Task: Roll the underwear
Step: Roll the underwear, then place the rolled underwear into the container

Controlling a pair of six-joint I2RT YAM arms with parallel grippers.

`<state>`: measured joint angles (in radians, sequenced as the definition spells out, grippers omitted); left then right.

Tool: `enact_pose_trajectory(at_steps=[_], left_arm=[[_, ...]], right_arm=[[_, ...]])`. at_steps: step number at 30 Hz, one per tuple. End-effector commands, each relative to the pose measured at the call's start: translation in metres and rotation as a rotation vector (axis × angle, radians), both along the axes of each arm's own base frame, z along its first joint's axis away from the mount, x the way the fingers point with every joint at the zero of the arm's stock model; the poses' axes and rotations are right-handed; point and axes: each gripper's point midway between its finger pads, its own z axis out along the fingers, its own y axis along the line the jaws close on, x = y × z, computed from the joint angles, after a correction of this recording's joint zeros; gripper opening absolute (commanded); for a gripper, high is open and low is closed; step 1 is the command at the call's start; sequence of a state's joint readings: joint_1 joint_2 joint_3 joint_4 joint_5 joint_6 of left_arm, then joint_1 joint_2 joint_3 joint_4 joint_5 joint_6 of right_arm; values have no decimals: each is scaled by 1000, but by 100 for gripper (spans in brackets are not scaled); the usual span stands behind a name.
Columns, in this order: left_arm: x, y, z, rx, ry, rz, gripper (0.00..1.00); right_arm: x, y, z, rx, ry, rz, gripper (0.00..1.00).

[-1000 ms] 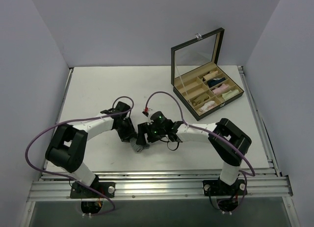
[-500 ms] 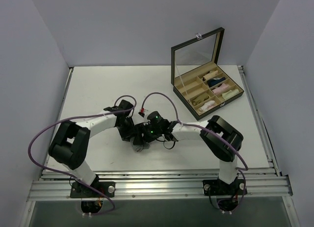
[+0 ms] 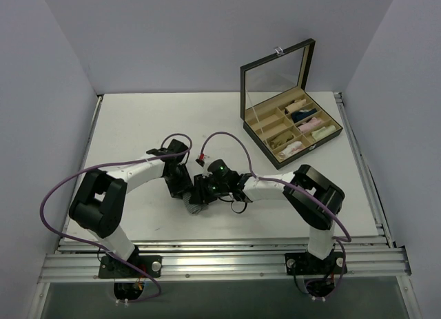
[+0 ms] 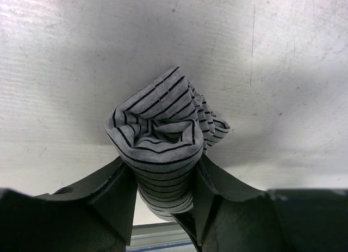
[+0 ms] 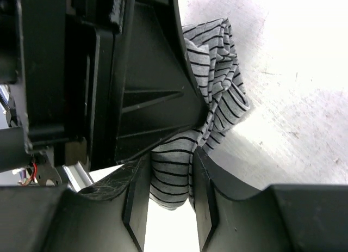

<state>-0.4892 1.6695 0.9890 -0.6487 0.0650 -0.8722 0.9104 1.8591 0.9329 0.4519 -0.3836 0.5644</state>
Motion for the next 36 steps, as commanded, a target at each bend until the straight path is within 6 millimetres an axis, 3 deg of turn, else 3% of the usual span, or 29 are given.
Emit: enact_pose_trajectory(at_steps=[1, 3, 8, 11, 16, 18, 23, 29, 32, 36], left_arm=[[1, 22, 9, 85, 21, 30, 48], [12, 17, 27, 32, 5, 48, 50], [27, 34, 59, 4, -5, 98, 56], [31, 52, 70, -28, -3, 148, 65], [34, 83, 83, -61, -30, 211, 65], [31, 84, 93, -88, -50, 202, 64], [20, 77, 115, -149, -113, 186, 64], [6, 73, 109, -185, -98, 179, 64], [2, 72, 109, -194, -94, 171, 64], [2, 67, 113, -229, -117, 172, 64]], right_arm=[[-17, -44, -36, -186, 69, -51, 0], [-20, -46, -38, -191, 77, -49, 0], [-21, -45, -35, -179, 81, -51, 0], [-20, -44, -29, -172, 75, -52, 0], [-17, -42, -19, -170, 66, -48, 0], [-15, -45, -14, -182, 64, -64, 0], [7, -43, 40, -103, -9, -101, 0], [24, -60, 70, -111, -36, -152, 0], [43, -74, 101, -70, -73, -220, 0], [77, -115, 152, -82, -150, -357, 0]])
